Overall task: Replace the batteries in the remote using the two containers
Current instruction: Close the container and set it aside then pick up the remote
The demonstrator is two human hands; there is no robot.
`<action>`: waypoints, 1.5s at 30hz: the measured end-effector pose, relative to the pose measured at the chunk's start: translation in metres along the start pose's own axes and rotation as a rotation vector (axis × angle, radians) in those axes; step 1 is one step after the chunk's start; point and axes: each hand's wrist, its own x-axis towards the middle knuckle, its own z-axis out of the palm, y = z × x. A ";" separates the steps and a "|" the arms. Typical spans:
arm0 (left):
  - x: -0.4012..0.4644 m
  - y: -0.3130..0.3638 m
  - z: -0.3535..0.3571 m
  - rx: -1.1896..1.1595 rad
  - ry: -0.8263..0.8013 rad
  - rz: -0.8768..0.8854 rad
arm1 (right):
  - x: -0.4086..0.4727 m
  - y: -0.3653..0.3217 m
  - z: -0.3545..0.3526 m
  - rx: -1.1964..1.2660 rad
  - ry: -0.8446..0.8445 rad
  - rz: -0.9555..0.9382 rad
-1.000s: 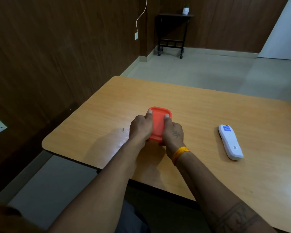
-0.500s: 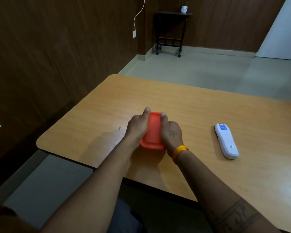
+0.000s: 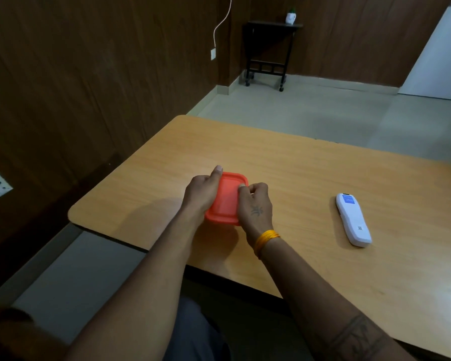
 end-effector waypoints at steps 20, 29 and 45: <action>0.042 -0.067 -0.241 0.029 0.280 -0.053 | -0.046 -0.065 0.206 0.222 -0.416 0.191; 0.083 -0.100 -0.280 0.040 0.345 -0.109 | -0.040 -0.060 0.271 0.258 -0.430 0.341; 0.084 -0.100 -0.272 -0.012 0.526 -0.049 | -0.040 -0.063 0.251 0.194 -0.299 0.198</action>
